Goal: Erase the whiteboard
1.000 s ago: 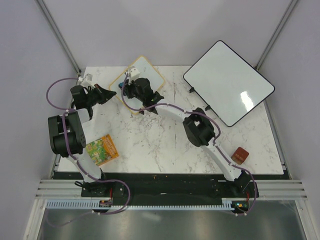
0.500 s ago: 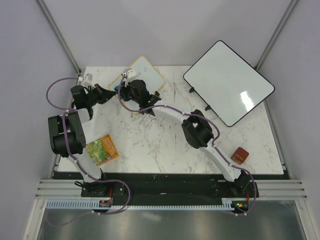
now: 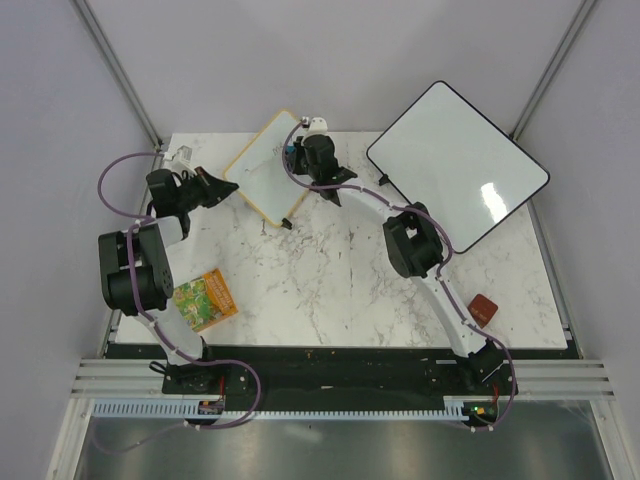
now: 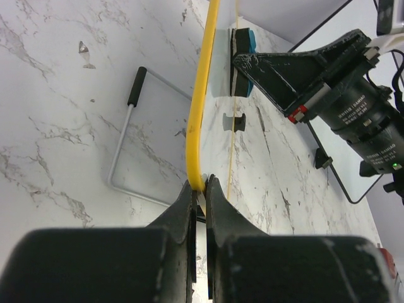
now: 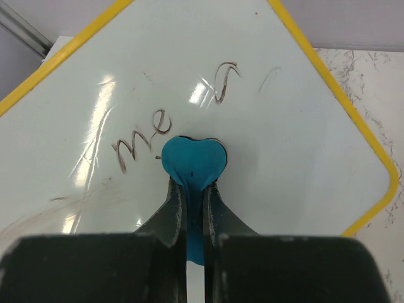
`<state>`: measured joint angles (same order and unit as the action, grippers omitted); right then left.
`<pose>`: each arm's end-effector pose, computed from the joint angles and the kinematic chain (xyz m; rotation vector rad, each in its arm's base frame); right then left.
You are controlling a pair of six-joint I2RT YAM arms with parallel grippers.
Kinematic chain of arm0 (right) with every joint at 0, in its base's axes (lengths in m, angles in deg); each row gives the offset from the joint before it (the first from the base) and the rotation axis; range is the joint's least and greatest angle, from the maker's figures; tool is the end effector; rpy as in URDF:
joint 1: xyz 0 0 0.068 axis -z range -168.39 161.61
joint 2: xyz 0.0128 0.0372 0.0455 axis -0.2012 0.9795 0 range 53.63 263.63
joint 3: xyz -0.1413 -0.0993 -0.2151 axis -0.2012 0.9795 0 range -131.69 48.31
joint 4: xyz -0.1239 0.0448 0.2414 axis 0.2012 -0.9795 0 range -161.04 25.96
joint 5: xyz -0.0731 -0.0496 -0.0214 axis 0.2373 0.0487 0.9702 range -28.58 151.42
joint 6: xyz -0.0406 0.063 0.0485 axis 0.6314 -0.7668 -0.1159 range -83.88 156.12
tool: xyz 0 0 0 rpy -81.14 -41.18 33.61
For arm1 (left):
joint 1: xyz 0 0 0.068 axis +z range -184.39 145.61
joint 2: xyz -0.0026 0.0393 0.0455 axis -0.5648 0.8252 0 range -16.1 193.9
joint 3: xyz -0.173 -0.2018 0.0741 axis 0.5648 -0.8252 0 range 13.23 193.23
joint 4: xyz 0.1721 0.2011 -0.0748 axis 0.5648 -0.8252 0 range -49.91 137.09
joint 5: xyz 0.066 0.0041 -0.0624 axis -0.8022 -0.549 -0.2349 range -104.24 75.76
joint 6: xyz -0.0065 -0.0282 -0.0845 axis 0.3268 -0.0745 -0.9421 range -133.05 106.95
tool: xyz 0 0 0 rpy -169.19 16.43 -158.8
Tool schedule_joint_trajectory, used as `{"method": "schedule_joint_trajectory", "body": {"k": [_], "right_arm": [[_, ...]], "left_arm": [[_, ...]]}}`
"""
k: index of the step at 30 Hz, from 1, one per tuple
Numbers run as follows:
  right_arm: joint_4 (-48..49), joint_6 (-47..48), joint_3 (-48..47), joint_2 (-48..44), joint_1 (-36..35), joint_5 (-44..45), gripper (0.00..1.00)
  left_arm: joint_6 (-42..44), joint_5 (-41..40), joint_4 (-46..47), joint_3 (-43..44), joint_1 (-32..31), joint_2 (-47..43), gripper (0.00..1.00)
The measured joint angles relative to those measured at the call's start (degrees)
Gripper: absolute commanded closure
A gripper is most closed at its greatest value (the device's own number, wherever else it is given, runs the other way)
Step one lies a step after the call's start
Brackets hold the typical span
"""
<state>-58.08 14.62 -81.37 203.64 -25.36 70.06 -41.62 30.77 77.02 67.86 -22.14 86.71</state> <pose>0.5372 0.3894 0.1753 -0.1419 1.8525 0.5806 0.4231 0.0342 0.1799 -0.1233 1.8926 -0.9316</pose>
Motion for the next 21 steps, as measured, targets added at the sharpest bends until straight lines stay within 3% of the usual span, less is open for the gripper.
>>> {"method": "schedule_joint_trajectory", "body": {"k": [10,21], "right_arm": [[1.3,4.1,2.3,-1.0,0.3,-3.7,1.00],[1.3,13.2,5.0,-4.5,-6.4,-13.5,1.00]], "left_arm": [[0.2,0.6,-1.2,0.0,-0.4,-0.3,0.98],[0.6,0.0,-1.7,0.0,-0.4,-0.3,0.98]]}}
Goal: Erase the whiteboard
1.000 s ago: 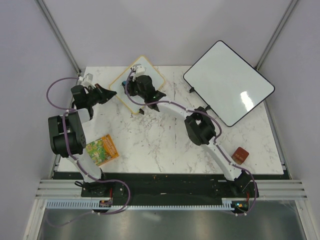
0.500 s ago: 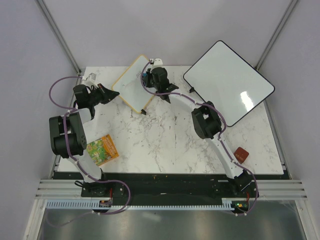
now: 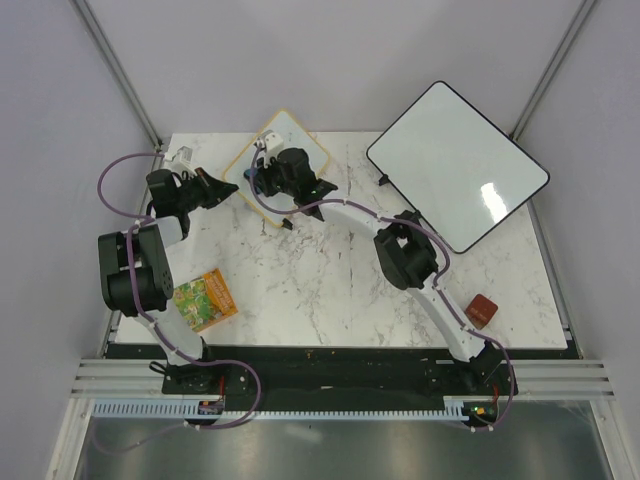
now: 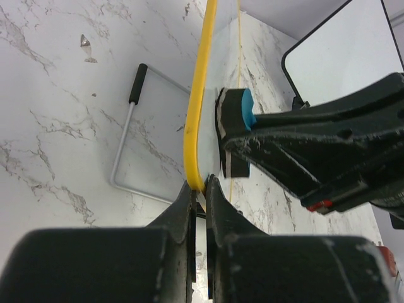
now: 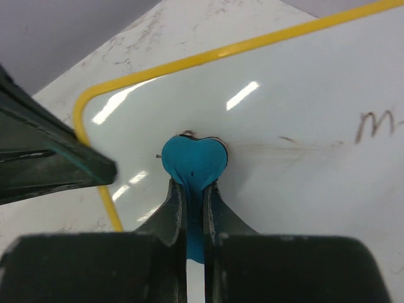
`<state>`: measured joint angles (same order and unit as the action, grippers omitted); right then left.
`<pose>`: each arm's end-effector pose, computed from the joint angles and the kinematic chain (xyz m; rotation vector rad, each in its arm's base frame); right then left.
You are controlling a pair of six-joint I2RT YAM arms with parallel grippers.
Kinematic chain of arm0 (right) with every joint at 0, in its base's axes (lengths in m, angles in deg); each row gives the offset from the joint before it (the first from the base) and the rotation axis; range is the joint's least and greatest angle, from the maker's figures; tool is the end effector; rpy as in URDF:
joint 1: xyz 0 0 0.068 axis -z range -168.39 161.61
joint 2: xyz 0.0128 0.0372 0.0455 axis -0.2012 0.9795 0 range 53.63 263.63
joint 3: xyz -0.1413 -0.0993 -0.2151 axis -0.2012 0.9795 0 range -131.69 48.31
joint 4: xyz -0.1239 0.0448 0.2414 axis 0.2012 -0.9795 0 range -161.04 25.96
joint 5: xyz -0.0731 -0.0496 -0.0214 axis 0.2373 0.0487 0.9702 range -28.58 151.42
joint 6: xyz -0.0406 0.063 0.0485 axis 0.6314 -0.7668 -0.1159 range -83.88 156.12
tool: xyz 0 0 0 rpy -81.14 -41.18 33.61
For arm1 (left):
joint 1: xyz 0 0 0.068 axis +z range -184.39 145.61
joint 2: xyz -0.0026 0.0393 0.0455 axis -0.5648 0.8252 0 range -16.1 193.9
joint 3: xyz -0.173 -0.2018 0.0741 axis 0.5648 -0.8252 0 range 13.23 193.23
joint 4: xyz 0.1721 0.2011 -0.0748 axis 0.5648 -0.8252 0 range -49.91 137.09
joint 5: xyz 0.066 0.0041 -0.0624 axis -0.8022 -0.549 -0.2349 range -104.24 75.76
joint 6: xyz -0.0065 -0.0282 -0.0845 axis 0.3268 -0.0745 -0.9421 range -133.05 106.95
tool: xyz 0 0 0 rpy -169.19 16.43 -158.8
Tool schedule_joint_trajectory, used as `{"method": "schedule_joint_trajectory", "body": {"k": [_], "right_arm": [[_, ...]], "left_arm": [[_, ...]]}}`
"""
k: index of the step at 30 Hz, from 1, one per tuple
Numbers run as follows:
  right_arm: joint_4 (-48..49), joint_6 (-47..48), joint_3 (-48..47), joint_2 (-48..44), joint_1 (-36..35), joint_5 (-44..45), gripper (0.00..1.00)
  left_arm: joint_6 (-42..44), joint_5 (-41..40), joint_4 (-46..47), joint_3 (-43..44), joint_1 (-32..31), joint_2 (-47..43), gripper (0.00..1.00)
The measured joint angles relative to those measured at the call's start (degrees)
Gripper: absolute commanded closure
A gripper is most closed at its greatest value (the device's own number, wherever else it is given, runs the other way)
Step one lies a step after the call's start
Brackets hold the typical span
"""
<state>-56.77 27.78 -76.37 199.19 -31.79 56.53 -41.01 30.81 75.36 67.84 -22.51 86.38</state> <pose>0.4698 0.4536 0.1921 -0.6217 1.7599 0.7119 0.4216 0.0311 0.1785 -0.1207 1.9120 -0.9364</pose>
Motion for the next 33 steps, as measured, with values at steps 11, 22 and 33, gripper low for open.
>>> {"method": "schedule_joint_trajectory", "body": {"k": [11,22,33], "right_arm": [[-10.8,1.2,-8.7,1.7,-2.9,2.8,1.00],[-13.9,-8.7,-11.1,3.1,2.7,7.8,1.00],[-10.3,-13.8,-11.1,6.1,8.8,7.3,1.00]], "left_arm": [[0.5,-0.3,-0.1,0.0,-0.1,-0.2,0.98],[1.1,0.0,-0.3,0.0,-0.6,-0.7,0.98],[3.7,0.1,-3.1,0.0,-2.6,-2.2,0.98]]}}
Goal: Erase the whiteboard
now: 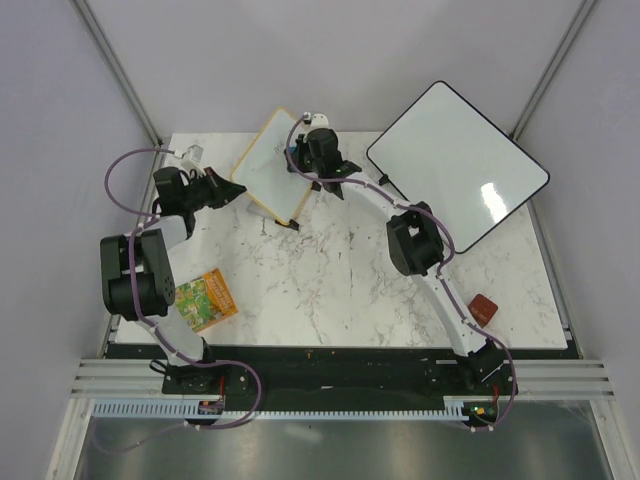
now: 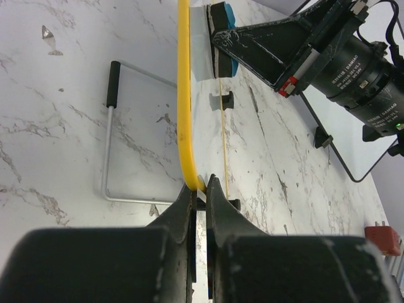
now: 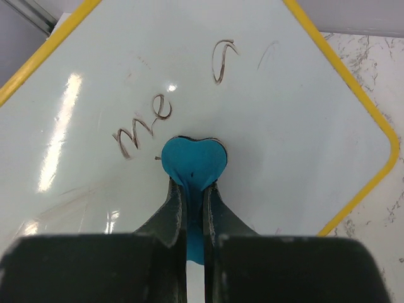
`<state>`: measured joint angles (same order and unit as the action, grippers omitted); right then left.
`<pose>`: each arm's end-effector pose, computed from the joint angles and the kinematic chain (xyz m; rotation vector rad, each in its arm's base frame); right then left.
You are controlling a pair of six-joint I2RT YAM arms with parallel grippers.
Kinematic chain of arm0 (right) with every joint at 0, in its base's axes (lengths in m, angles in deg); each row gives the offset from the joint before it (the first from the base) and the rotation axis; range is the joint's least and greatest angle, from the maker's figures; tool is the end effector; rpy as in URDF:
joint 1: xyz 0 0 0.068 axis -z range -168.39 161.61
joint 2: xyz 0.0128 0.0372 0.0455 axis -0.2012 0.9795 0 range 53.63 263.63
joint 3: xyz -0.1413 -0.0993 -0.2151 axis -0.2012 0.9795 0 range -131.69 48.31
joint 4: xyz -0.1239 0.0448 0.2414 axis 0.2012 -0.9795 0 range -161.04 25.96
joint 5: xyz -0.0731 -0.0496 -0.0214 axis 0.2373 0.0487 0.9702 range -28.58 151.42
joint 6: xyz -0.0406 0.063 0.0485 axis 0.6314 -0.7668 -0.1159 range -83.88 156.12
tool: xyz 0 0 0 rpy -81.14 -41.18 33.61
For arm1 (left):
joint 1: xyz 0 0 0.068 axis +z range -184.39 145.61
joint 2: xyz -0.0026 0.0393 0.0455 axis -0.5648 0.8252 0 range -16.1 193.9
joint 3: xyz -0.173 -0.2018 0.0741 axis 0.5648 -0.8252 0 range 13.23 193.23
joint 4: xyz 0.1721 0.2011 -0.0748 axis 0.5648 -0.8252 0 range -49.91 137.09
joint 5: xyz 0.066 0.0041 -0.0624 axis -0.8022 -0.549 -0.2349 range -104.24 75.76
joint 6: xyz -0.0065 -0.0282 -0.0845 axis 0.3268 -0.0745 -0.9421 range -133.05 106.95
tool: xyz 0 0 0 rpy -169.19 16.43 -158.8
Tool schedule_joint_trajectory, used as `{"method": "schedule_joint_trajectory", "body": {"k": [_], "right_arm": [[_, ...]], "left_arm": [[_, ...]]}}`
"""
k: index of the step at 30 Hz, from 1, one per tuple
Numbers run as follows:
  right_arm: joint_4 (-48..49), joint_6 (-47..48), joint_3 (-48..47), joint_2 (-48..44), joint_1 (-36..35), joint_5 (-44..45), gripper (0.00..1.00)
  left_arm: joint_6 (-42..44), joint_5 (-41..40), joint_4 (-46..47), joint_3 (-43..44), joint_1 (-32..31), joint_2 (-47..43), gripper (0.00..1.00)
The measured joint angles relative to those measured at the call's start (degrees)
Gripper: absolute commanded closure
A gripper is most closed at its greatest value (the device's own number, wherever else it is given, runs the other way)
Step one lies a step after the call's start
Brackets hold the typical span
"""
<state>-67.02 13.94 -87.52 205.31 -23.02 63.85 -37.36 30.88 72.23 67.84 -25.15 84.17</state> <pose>0.5503 0.3759 0.1776 -0.1820 1.9410 0.6270 0.4175 0.0107 0.1872 -0.0236 1.9262 -0.9307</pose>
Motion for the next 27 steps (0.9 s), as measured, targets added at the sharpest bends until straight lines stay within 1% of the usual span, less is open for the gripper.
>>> {"method": "schedule_joint_trajectory", "body": {"k": [3,7,11,15,22,27], "right_arm": [[3.5,-0.3,2.5,-0.5,0.0,0.0,1.00],[9.1,-0.7,8.9,-3.0,0.1,-0.4,1.00],[12.4,-0.7,13.1,-4.8,0.2,-1.0,1.00],[15.1,-0.8,18.7,-7.8,0.5,-3.0,1.00],[20.6,-0.8,32.5,-14.9,1.2,-7.6,1.00],[24.0,-1.8,36.0,-16.3,1.9,-11.0,1.00]], "left_arm": [[0.2,0.0,-1.4,0.0,-0.3,-0.3,0.98],[0.9,0.0,-2.5,0.0,-0.5,-0.9,0.98],[2.2,0.0,-3.8,0.0,-0.7,-1.8,0.98],[4.0,0.0,-6.8,0.0,-1.1,-4.0,0.98],[7.0,0.3,-10.1,-1.6,-2.0,-8.6,0.98],[7.9,0.4,-11.5,-3.2,-2.0,-11.0,0.98]]}}
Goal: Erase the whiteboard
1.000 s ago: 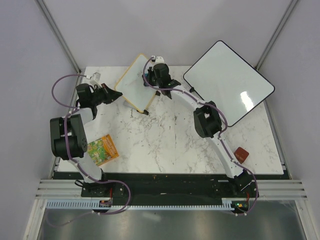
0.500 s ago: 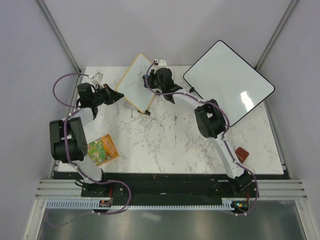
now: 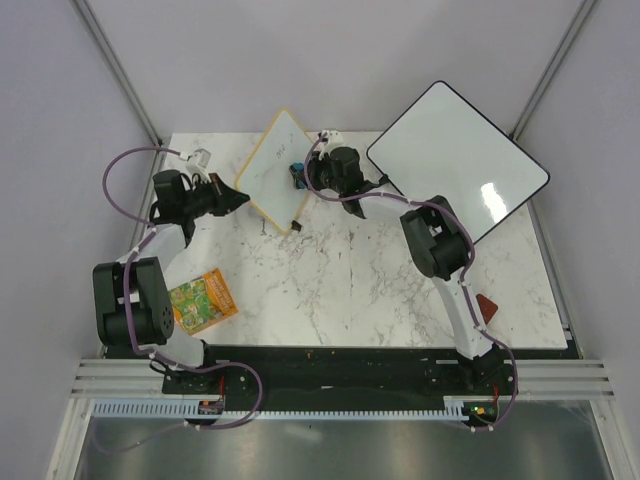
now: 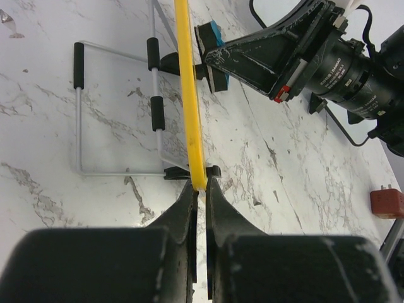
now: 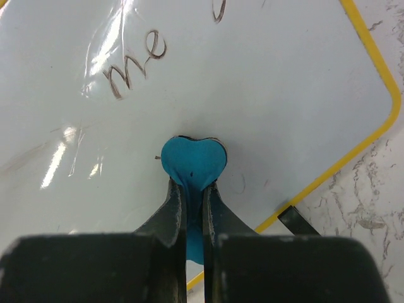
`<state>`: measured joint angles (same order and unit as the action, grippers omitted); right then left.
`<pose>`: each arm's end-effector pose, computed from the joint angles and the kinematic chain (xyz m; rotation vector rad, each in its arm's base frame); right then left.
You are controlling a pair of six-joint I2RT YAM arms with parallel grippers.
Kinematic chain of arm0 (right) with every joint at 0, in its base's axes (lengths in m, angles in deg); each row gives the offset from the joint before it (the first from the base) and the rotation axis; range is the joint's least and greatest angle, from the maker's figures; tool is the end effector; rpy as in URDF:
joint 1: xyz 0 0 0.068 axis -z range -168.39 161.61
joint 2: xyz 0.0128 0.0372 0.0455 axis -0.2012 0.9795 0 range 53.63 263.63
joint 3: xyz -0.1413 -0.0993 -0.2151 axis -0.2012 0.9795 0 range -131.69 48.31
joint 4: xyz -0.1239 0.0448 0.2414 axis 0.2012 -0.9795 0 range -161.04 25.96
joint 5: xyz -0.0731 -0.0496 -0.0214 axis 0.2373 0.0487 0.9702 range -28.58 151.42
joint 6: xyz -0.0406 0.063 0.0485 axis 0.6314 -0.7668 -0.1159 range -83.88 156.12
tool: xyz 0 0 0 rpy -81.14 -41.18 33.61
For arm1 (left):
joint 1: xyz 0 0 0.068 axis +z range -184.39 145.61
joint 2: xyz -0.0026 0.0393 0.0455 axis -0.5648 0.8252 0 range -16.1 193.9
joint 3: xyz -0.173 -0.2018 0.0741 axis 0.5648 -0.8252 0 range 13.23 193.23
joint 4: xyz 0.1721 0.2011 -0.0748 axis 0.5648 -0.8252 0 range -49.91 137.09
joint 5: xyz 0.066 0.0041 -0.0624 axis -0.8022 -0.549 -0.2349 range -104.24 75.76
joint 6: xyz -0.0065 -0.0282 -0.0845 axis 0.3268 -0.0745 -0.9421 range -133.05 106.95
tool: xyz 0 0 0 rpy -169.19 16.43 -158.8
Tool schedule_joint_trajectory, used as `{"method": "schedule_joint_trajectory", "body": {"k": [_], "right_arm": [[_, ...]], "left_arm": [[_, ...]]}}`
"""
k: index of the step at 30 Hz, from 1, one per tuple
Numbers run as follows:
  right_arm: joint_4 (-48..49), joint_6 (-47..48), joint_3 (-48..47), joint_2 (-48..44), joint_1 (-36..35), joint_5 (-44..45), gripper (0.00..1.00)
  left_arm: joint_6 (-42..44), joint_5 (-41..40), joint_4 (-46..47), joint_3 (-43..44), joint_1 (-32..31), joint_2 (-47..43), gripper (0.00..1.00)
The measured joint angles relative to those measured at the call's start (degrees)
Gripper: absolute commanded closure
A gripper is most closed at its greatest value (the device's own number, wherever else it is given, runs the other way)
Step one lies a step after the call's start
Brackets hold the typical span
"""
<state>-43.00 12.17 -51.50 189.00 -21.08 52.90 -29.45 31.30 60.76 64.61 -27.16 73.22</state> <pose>0.5018 0.3360 0.1609 -0.2540 1.8854 0.8218 0.3808 -0.0090 0.2152 0.1151 1.9606 -0.8910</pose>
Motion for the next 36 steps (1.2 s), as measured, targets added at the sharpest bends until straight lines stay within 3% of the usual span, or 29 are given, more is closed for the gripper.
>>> {"method": "schedule_joint_trajectory", "body": {"k": [12,19,24,31,33,34,36], "right_arm": [[5.9,-1.9,4.7,-3.4,2.4,-4.0,1.00],[9.0,-2.9,5.8,-4.3,3.2,-5.4,1.00],[9.4,-3.5,6.5,-4.3,3.9,-6.2,1.00],[9.9,-3.9,6.6,-4.3,4.4,-6.7,1.00],[9.9,-4.0,6.6,-4.3,4.5,-6.8,1.00],[9.9,-4.0,6.6,-4.3,4.7,-6.9,1.00],[9.9,-4.0,6.6,-4.3,4.7,-7.1,1.00]], "left_arm": [[0.0,0.2,-2.0,-3.3,-0.1,-3.1,0.98],[0.0,-1.6,-2.9,-3.3,-0.1,-3.1,0.80],[0.6,-4.0,-7.3,-3.7,-0.5,-3.1,0.74],[2.4,-6.7,-10.4,-3.7,-0.7,-3.2,0.78],[2.9,-7.1,-11.0,-3.7,-0.7,-3.2,0.73],[3.2,-7.2,-11.3,-3.7,-0.7,-3.2,0.60],[4.0,-7.6,-11.8,-3.7,-0.7,-3.3,0.52]]}}
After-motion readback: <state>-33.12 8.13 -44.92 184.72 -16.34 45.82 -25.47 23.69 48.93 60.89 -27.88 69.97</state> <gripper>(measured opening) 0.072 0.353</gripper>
